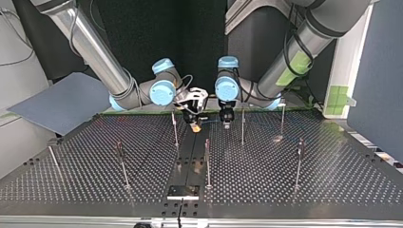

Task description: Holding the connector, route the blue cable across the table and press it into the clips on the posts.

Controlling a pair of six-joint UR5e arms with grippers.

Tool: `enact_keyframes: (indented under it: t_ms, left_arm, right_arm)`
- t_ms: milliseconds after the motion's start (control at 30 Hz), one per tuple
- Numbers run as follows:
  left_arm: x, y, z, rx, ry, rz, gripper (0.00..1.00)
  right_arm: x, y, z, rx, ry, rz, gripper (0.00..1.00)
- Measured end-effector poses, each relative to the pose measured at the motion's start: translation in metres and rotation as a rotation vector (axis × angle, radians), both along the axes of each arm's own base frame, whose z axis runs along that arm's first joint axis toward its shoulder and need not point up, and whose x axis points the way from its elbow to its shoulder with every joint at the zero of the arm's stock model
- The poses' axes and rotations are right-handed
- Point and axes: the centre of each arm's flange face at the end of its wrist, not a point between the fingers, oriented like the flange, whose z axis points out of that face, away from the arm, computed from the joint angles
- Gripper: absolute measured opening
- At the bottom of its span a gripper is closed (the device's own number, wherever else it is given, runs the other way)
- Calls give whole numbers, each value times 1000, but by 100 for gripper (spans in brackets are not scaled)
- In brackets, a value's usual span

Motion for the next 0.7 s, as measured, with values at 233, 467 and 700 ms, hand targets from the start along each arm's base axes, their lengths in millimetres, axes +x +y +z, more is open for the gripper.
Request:
enact_keyframes:
  t_ms: [233,467,700]
  left_arm:
    - [-2,4,8,-17,5,35,0]
    - [-13,9,17,-12,20,62,0]
    - [-30,9,33,-34,-15,42,0]
  right_arm:
    - [2,4,14,-17,-3,8,0]
    - [-7,10,47,-19,-5,-3,0]
    - [-24,22,65,-5,0,-23,0]
